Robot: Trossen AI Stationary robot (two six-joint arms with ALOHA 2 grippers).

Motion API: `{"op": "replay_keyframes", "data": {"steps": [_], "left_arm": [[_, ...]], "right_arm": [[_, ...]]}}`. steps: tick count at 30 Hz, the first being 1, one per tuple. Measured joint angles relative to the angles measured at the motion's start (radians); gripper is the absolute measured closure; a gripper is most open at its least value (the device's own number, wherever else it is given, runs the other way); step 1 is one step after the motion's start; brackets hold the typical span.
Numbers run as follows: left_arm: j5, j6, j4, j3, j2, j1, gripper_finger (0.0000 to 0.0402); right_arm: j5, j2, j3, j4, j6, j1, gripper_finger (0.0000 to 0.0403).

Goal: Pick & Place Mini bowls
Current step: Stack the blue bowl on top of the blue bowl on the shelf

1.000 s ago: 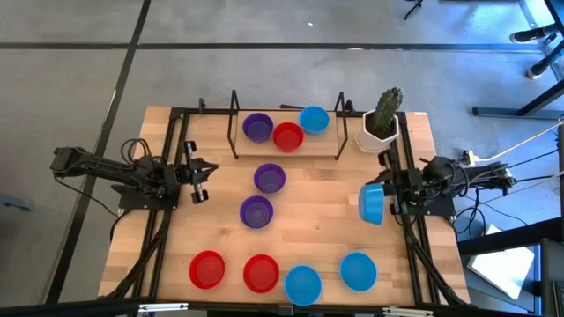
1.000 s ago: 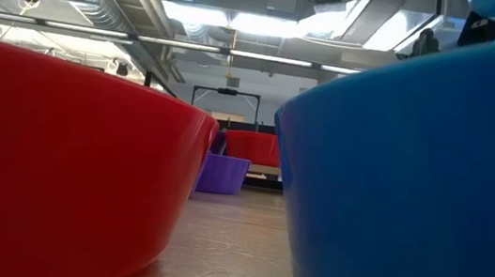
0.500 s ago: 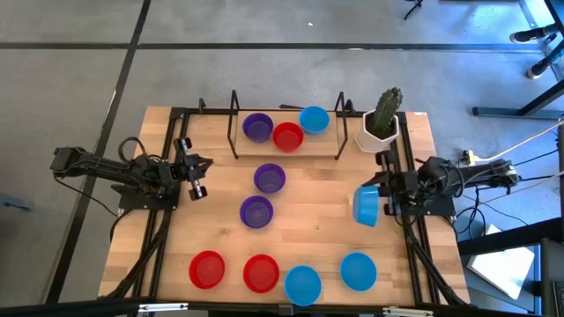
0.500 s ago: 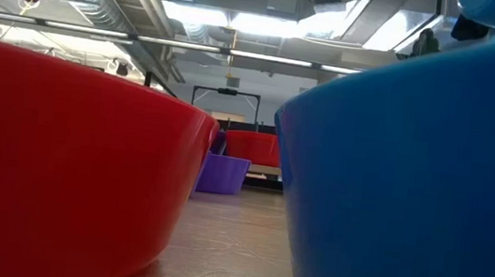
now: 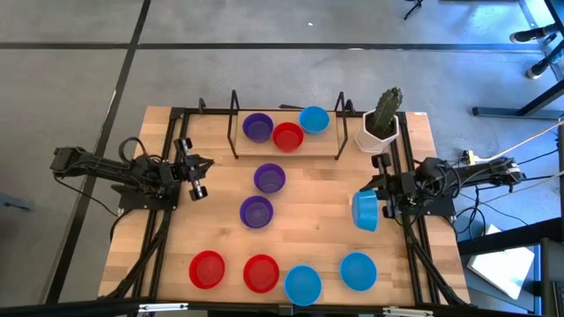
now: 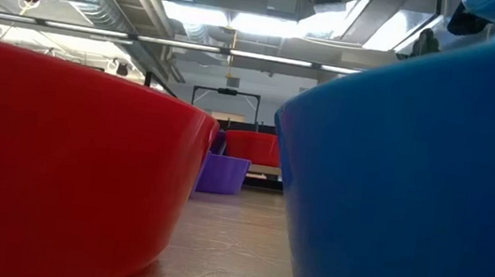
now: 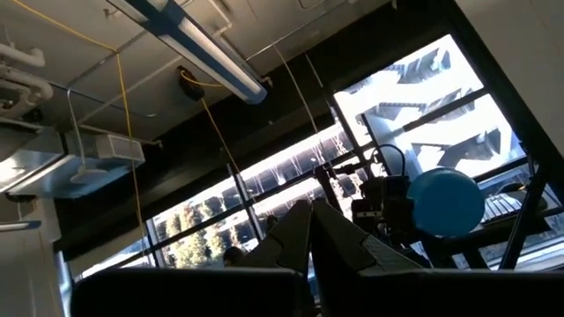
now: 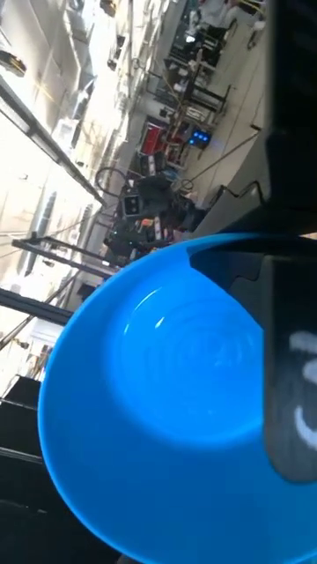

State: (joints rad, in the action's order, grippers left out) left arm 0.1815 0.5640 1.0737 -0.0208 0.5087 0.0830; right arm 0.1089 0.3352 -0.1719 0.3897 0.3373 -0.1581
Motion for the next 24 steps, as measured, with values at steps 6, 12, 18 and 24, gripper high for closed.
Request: {"op": "replay_keyframes", "data": {"steps": [6,12,18,24], "left_arm": [[0.002,0.031,0.0,0.0,0.0,0.0,0.0399],[0.003,0.028,0.0,0.0,0.0,0.0,0.0395],[0.003,0.026,0.0,0.0,0.0,0.0,0.0396],[0.004,0.026,0.0,0.0,0.0,0.0,0.0399]], "right_arm": [[-0.01,0.04,0.0,0.023,0.008,0.0,0.0391],[-0.075,0.085,0.0,0.084,-0.005,0.0,0.0392],[-0.307,0.189,-0.074,0.098,0.043,0.012,0.0397],[-0.405,0.361,-0.312,-0.101,0.055,0.119,0.04]]}}
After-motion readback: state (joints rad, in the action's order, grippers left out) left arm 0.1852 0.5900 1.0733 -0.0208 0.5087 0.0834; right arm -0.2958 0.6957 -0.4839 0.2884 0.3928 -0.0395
